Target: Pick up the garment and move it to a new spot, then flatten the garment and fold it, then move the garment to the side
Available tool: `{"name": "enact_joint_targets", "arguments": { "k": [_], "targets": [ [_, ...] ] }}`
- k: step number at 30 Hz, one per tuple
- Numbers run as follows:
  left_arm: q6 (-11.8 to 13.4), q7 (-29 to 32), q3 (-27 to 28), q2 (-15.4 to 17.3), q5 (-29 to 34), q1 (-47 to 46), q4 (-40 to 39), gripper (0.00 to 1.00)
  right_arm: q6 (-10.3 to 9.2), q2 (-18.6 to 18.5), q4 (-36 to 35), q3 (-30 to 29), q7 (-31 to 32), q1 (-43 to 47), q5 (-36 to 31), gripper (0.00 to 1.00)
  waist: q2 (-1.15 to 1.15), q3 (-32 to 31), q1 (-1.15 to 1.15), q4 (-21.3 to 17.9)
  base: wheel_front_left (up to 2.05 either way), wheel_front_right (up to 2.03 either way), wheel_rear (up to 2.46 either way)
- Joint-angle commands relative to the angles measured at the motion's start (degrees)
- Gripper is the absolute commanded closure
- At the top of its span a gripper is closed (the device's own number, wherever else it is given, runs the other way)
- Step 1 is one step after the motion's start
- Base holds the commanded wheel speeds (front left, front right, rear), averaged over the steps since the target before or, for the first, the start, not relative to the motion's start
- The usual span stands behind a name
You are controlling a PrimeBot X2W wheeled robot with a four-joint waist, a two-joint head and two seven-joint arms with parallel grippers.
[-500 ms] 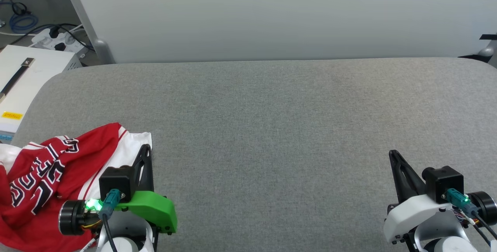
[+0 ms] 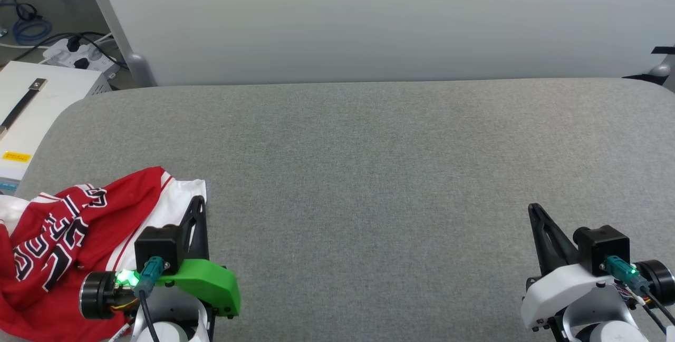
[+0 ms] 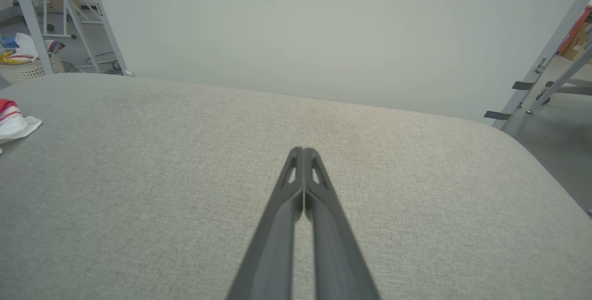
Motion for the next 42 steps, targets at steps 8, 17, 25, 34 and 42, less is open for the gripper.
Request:
{"name": "enact_joint_targets", "arguments": {
  "k": [8,17,25,34,42],
  "targets": [
    [0.0,-0.01,-0.01,0.0,-0.02,0.0,0.0,1.0,0.0,0.0,0.0,0.01,-0.01,0.0,0.02,1.0,0.0,0.0,0.0,0.0,0.0,0.0,0.0],
    [-0.2,-0.91,-0.48,-0.01,-1.04,-0.14,0.17,0.0,0.0,-0.06,0.39,0.31,-0.83,-0.05,1.36,0.0,0.0,0.01,0.0,-0.02,0.0,0.0,0.0],
    [-0.42,-1.86,-0.9,-0.03,-1.82,-0.24,0.44,0.0,-0.01,-0.07,0.7,0.48,-1.79,-0.12,2.92,0.0,0.0,0.05,0.0,-0.14,0.0,0.0,0.0],
    [-0.72,-2.93,-1.33,-0.05,-2.83,-0.37,1.16,0.0,-0.01,-0.04,0.51,0.58,-2.87,-0.24,4.56,0.0,0.0,0.13,0.0,-0.36,0.0,0.0,0.0],
    [-1.01,-3.88,-1.74,-0.06,-3.76,-0.59,2.05,0.0,-0.01,-0.02,0.0,0.66,-3.69,-0.27,5.85,0.0,0.0,0.22,0.0,-0.57,0.0,0.0,0.0]
  ]
}}
